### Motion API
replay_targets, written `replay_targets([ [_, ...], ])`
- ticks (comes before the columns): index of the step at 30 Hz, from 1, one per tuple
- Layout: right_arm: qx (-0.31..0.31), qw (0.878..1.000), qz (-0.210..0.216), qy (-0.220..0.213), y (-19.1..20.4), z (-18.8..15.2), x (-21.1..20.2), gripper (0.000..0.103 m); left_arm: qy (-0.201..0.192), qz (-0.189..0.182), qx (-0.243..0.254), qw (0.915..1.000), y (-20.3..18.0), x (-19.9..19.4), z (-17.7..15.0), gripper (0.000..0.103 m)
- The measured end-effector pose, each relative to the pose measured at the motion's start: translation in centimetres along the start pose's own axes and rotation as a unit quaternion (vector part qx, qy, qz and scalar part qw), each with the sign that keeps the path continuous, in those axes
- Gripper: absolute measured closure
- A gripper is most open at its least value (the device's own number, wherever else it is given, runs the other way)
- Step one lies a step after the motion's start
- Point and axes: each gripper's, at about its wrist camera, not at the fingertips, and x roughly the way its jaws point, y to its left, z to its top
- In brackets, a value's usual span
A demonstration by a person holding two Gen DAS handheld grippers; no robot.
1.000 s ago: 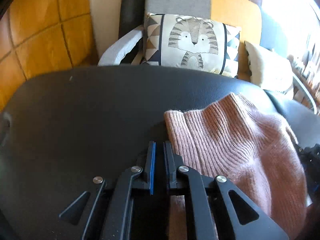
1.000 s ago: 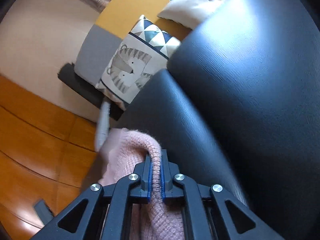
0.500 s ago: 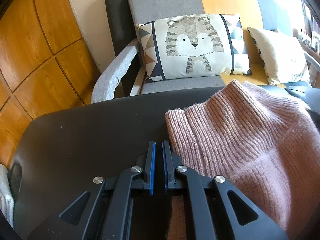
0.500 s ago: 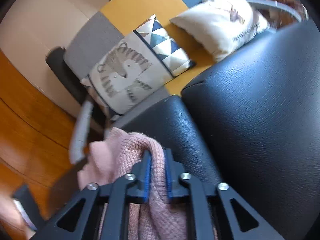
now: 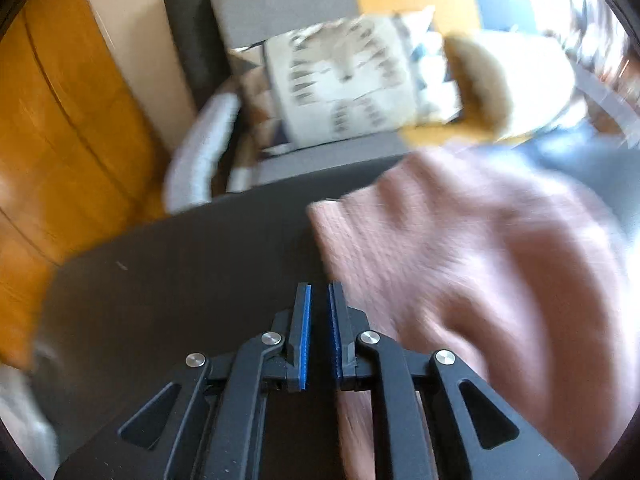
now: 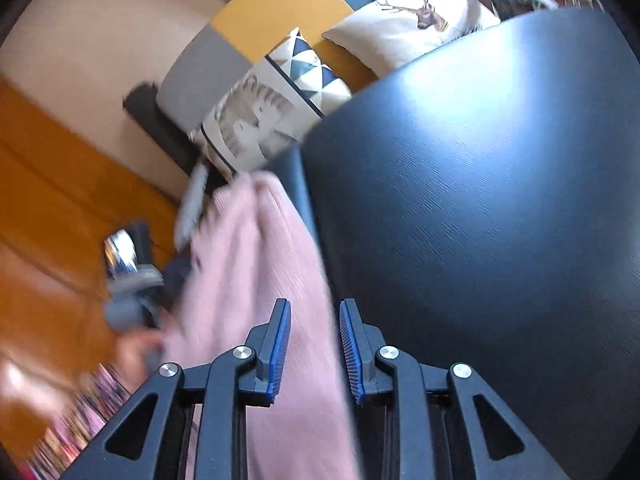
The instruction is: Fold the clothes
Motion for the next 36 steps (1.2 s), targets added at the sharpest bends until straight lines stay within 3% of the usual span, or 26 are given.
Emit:
replay_targets([
  [1, -0.01, 1.0, -0.015, -0.001, -0.4, -1.1, -1.0, 0.078, -0.006, -0.042, -0.029, 0.9987, 0.8, -1.6, -1.3, 0.09],
  [4, 0.004, 1.0, -0.021, -0.009, -1.9, -2.9, -2.9, 0.078, -0.013, -0.113, -0.086, 0.9897, 2.6, -5.6, -5.2, 0.075],
  [8, 0.005, 1.0, 0.001, -0.001, -2.4, -4.6, -3.8, 0.078, -0.011, -0.181, -0.096, 0.9788, 3.2, -10.5, -10.4, 0.063],
  [12, -0.007, 1.0, 0.009, 0.018, -2.0, -6.2, -4.3, 0.078, 0.012, -0.225, -0.096, 0.9695, 2.5, -15.0, -15.2, 0.048],
  [17, -0.026, 0.999, 0.018, 0.039, -2.4, -7.7, -6.3, 0.076, 0.071, -0.27, -0.111, 0.9538, 1.4, -16.6, -18.6, 0.048],
  [24, -0.075, 0.992, 0.015, 0.1, -3.1, -11.1, -8.9, 0.069, 0.087, -0.279, -0.115, 0.9493, 0.5, -16.1, -19.2, 0.041],
  [29, -0.072, 0.986, 0.044, 0.143, -3.1, -13.4, -7.9, 0.069, 0.07, -0.286, -0.124, 0.9475, 0.9, -16.1, -18.6, 0.041],
  [31, -0.09, 0.985, 0.037, 0.144, -2.7, -14.1, -7.2, 0.069, 0.065, -0.294, -0.125, 0.9454, 0.8, -16.0, -17.9, 0.041],
  [35, -0.166, 0.978, -0.014, 0.123, -1.1, -13.8, -7.5, 0.096, 0.051, -0.307, -0.106, 0.9445, 0.4, -15.4, -17.1, 0.041],
  [36, -0.188, 0.975, -0.031, 0.116, -0.7, -13.5, -7.7, 0.097, 0.05, -0.307, -0.103, 0.9449, 0.4, -15.0, -17.2, 0.041],
])
